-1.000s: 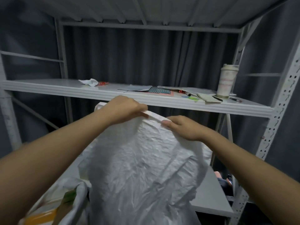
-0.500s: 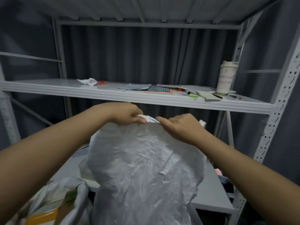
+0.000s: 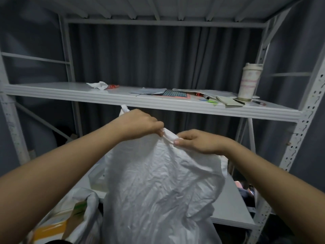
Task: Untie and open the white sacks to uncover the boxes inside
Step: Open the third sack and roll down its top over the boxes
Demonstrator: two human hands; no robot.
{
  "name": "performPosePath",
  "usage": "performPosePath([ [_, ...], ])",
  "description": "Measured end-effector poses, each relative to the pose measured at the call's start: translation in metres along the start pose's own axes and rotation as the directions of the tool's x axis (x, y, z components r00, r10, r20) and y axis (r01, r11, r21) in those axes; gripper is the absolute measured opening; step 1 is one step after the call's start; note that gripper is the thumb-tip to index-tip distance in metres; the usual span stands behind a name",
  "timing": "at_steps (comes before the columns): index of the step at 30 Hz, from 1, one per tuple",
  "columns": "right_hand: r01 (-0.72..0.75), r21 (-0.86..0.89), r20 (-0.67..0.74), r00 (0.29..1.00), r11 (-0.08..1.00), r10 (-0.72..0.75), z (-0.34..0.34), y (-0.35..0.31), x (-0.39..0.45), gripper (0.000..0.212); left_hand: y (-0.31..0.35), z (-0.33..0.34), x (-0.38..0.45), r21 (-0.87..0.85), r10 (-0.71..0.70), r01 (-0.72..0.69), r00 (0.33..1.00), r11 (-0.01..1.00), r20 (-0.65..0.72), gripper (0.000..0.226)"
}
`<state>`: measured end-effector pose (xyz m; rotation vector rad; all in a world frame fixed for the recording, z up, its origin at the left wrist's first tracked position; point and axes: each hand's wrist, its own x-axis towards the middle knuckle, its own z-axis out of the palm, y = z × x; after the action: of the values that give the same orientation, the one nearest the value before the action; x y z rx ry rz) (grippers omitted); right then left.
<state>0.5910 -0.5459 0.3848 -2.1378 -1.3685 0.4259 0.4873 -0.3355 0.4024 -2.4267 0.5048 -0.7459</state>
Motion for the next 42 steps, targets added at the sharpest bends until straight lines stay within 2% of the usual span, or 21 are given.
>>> performPosePath([
  [1, 0.020, 0.006, -0.007, 1.000, 1.000, -0.020, 0.004, 0.006, 0.000, 0.036, 0.002, 0.009, -0.005, 0.010, 0.041, -0.040, 0.997, 0.999, -0.065, 0.015],
  [3, 0.079, -0.033, -0.196, 0.977, 0.996, -0.084, 0.024, 0.023, 0.000, 0.026, 0.008, 0.031, -0.012, -0.031, -0.006, 0.001, 0.986, 1.000, -0.167, 0.026],
  [7, 0.095, -0.034, -0.616, 0.782, 0.995, -0.096, 0.104, 0.061, -0.007, 0.007, 0.053, 0.077, -0.028, -0.205, -0.182, 0.138, 0.960, 0.969, -0.213, 0.024],
  [9, 0.060, 0.010, -0.659, 0.751, 0.998, -0.038, 0.146, 0.075, -0.012, 0.010, 0.081, 0.102, -0.041, -0.302, -0.234, 0.188, 0.964, 0.934, -0.123, 0.022],
  [12, -0.031, -0.038, -0.597, 0.802, 0.999, 0.002, 0.198, 0.094, -0.019, 0.013, 0.118, 0.134, -0.065, -0.408, -0.257, 0.227, 0.966, 0.884, -0.020, 0.025],
  [14, -0.040, 0.018, -0.601, 0.798, 0.999, 0.042, 0.219, 0.099, -0.023, 0.017, 0.141, 0.136, -0.075, -0.466, -0.421, 0.371, 0.907, 0.804, -0.003, 0.032],
  [15, -0.034, 0.068, -0.627, 0.776, 0.997, 0.069, 0.223, 0.098, -0.024, 0.019, 0.150, 0.130, -0.077, -0.498, -0.557, 0.486, 0.831, 0.718, 0.008, 0.034],
  [17, -0.015, 0.161, -0.681, 0.722, 0.987, 0.122, 0.224, 0.092, -0.024, 0.022, 0.161, 0.108, -0.075, -0.609, -0.809, 0.679, 0.579, 0.411, 0.100, 0.024],
  [19, 0.020, 0.173, -0.725, 0.679, 0.985, 0.113, 0.220, 0.085, -0.022, 0.027, 0.163, 0.092, -0.066, -0.691, -0.850, 0.718, 0.413, 0.084, 0.326, 0.014],
  [21, 0.046, 0.157, -0.738, 0.669, 0.986, 0.087, 0.220, 0.078, -0.021, 0.028, 0.160, 0.088, -0.057, -0.686, -0.720, 0.721, 0.425, -0.097, 0.549, 0.033],
  [24, 0.060, 0.172, -0.683, 0.727, 0.983, 0.075, 0.224, 0.071, -0.022, 0.019, 0.160, 0.093, -0.051, -0.679, -0.663, 0.689, 0.386, -0.256, 0.642, 0.041],
  [26, 0.004, 0.181, -0.500, 0.861, 0.984, 0.088, 0.219, 0.069, -0.027, 0.004, 0.164, 0.096, -0.052, -0.673, -0.687, 0.705, 0.376, -0.223, 0.622, 0.042],
  [28, -0.042, 0.152, -0.364, 0.927, 0.987, 0.095, 0.201, 0.063, -0.034, 0.014, 0.168, 0.098, -0.055, -0.661, -0.679, 0.736, 0.410, -0.149, 0.609, 0.045],
  [30, 0.076, -0.059, -0.519, 0.849, 0.995, -0.095, 0.170, 0.057, -0.036, 0.027, 0.170, 0.096, -0.059, -0.650, -0.645, 0.758, 0.470, -0.055, 0.603, 0.046],
  [31, 0.116, -0.329, -0.574, 0.763, 0.937, -0.296, 0.152, 0.054, -0.035, 0.037, 0.172, 0.094, -0.059, -0.642, -0.629, 0.767, 0.499, 0.000, 0.596, 0.048],
  [32, 0.118, -0.618, -0.501, 0.703, 0.777, -0.505, 0.134, 0.051, -0.032, 0.048, 0.173, 0.090, -0.059, -0.632, -0.616, 0.772, 0.526, 0.057, 0.586, 0.048],
  [33, 0.114, -0.829, -0.314, 0.714, 0.547, -0.626, 0.119, 0.052, -0.026, 0.057, 0.174, 0.085, -0.058, -0.622, -0.608, 0.775, 0.548, 0.111, 0.574, 0.048],
  [35, 0.171, -0.969, 0.034, 0.809, 0.180, -0.586, 0.096, 0.053, -0.010, 0.059, 0.175, 0.076, -0.056, -0.590, -0.591, 0.782, 0.576, 0.198, 0.565, 0.047],
  [38, 0.260, -0.965, 0.248, 0.861, -0.034, -0.444, 0.087, 0.049, 0.010, 0.029, 0.177, 0.064, -0.062, -0.488, -0.562, 0.783, 0.618, 0.384, 0.549, 0.045],
  [39, 0.288, -0.957, 0.267, 0.867, -0.013, -0.421, 0.087, 0.044, 0.011, 0.020, 0.176, 0.061, -0.066, -0.437, -0.565, 0.774, 0.633, 0.459, 0.529, 0.041],
  [42, 0.259, -0.927, 0.190, 0.948, 0.270, -0.257, 0.096, 0.035, 0.009, 0.015, 0.169, 0.049, -0.084, -0.291, -0.599, 0.738, 0.668, 0.609, 0.441, 0.025],
])
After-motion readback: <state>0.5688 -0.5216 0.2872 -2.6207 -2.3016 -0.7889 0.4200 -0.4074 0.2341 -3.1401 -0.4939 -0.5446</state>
